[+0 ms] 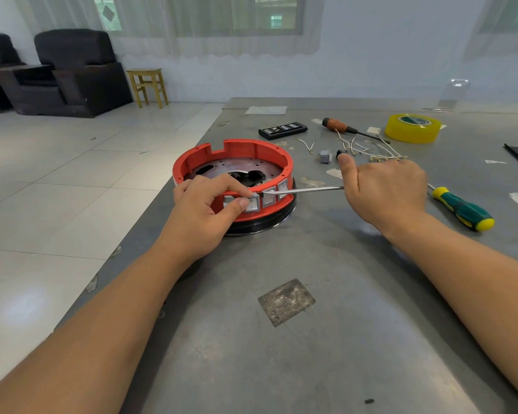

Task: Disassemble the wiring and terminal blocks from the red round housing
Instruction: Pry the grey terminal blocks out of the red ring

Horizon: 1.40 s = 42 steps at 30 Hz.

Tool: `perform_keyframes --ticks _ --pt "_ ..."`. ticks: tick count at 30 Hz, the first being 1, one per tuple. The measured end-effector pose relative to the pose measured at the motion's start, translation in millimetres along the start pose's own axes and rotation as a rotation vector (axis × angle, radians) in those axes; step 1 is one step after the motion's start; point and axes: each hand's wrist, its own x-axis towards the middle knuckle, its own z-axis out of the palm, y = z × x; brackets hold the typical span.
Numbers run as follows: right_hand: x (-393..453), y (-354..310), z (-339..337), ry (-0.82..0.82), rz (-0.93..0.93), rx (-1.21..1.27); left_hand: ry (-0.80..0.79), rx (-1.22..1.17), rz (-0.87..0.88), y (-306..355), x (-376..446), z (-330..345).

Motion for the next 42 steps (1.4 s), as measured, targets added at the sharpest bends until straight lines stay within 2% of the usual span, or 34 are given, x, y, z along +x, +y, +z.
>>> perform_keyframes --ticks 8,19,24,32,38,42 --pt "4 0 14 -0.075 -0.026 0.07 -0.065 0.018 -0.089 1 2 -1" --pt "37 -13 45 -0.087 -0.135 0.286 -0.102 -0.056 -0.083 8 0 -3" --pt "46 -18 60 -0.159 -0.186 0.338 -0.127 -0.079 -0.121 8 -1 -4" --pt "35 -15 58 -0.158 -0.128 0.381 -0.097 -0.065 -0.06 5 -2 -3" --pt "13 -2 34 -0.14 -0.032 0.285 -0.098 -0.041 -0.04 7 -3 -3" --pt "-9 8 18 -0.266 0.09 0.174 -0.087 -0.042 -0.057 6 -3 -2"
